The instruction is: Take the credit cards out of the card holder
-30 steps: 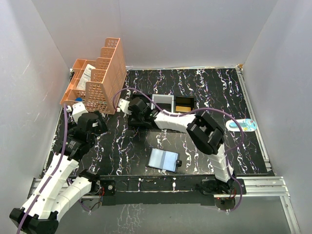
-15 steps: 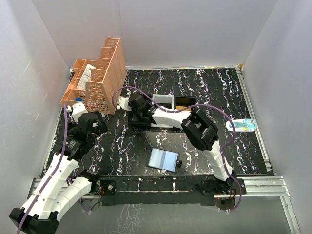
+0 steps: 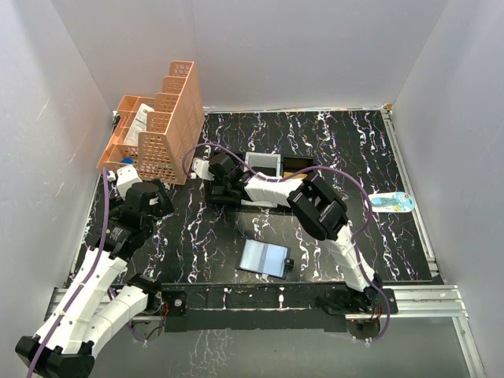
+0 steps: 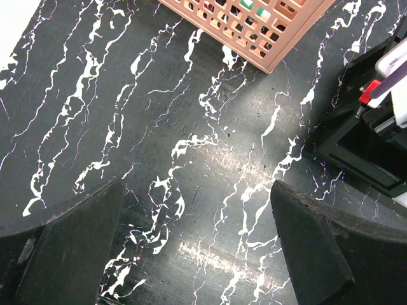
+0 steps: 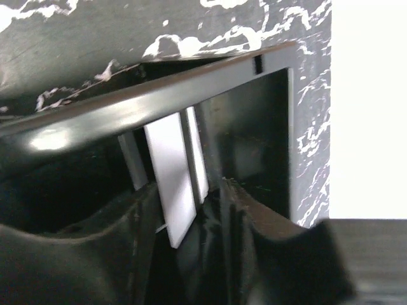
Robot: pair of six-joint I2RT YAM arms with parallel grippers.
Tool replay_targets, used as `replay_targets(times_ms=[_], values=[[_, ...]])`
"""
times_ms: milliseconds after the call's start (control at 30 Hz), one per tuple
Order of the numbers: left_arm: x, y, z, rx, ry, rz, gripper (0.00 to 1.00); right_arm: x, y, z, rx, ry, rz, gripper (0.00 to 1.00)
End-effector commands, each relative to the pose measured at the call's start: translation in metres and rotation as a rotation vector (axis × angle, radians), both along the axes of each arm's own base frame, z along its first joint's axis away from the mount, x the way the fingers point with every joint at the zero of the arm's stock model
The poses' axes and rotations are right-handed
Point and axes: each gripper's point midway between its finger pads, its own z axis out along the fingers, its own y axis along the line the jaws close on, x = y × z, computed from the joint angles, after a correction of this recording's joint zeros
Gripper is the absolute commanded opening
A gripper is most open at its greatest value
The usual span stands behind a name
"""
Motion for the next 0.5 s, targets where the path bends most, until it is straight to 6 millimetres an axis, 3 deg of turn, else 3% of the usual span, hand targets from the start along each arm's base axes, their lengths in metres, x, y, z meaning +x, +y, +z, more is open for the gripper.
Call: replay_targets(times_ms=[0,167,467], values=[[-0.001,0.006,0.005,0.013,-0.012,0.027,0.99,0.008,0.001,0.030,0.044,-0.070,0.000,0.50],[0.000,0.005,0.005,0.012,-0.008,0.021,0.99,0.005,0.007,0.058,0.129,-0.073,0.008,0.68],[0.002,-0.001,0.001,0.002,0.005,-0.008,0.99,-0.008,0.011,0.124,0.343,-0.070,0.020,0.76]])
